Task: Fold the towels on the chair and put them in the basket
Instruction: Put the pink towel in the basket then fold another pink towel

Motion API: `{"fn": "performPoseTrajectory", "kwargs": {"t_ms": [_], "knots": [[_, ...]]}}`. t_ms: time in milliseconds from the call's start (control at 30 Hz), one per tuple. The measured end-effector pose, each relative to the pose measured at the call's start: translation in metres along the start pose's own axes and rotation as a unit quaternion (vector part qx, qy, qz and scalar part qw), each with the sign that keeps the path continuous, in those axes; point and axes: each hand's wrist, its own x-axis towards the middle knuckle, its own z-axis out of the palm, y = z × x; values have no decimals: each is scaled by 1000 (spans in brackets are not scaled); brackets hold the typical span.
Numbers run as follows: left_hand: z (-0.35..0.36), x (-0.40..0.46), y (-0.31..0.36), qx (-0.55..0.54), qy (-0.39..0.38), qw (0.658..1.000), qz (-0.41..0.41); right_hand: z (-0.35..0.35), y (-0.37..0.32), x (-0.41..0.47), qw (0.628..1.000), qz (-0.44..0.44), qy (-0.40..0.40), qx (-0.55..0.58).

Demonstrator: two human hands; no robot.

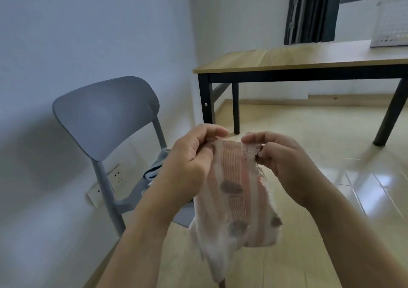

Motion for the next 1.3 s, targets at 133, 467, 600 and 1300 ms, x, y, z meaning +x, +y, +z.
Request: {"fn": "performPoseTrajectory", "kwargs": {"t_ms": [133,467,600,1300], "knots": [[1,4,-14,12,8,1000,-8,-1,1,-2,997,20,-69,-31],[5,8,-24,68,45,997,-18,15,4,-6,977,-83,-12,-197],[3,5,-25,49,-58,996,-48,11,7,-4,974,-121,44,-185],[-45,-19,72,581,-56,804,111,-10,-70,-5,940,-193,134,-249]]}}
